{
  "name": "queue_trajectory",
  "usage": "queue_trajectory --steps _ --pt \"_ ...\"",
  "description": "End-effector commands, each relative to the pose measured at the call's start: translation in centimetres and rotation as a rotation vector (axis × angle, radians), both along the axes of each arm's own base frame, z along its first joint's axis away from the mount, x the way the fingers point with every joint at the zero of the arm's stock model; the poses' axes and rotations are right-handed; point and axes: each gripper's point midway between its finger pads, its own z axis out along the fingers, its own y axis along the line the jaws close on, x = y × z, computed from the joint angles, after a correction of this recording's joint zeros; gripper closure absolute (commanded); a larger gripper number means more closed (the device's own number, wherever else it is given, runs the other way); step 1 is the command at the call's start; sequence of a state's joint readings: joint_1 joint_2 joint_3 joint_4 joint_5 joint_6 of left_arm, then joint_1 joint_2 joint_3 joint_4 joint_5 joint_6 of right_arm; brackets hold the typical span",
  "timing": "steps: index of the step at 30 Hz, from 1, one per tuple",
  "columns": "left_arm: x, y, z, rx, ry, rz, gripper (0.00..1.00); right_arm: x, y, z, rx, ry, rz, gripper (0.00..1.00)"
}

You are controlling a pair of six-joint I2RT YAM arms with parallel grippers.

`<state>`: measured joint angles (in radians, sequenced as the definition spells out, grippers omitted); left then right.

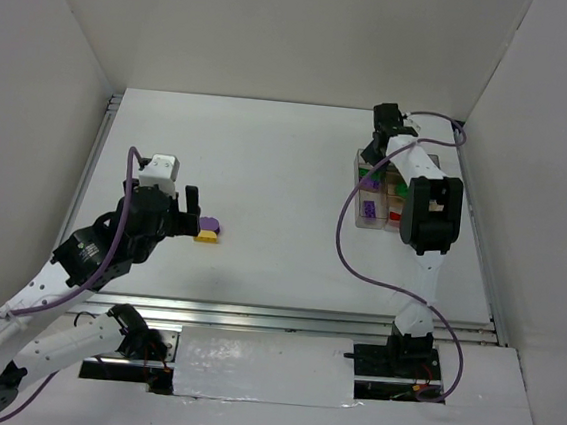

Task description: Sort the legos into containers by color

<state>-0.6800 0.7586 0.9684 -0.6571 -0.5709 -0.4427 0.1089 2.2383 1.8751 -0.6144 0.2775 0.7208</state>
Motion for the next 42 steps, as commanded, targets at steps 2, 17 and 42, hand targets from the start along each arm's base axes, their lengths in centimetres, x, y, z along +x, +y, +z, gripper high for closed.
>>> queue_trajectory --steps 2,17,42 --pt "0.4 0.1 1.1 -0.009 -0.046 0.002 0.03 0.8 0.0 1.4 -0.007 -0.042 -0.038 0.61" --pt "0.1 0.2 1.7 -0.029 -0.062 -0.006 0.03 0.0 0.8 -1.0 0.055 0.041 -0.136 0.58" --pt "-0.3 -0.3 2.2 -0.054 -0.076 -0.046 0.01 -0.4 1.6 -2.4 0.07 0.123 -0.234 0.52"
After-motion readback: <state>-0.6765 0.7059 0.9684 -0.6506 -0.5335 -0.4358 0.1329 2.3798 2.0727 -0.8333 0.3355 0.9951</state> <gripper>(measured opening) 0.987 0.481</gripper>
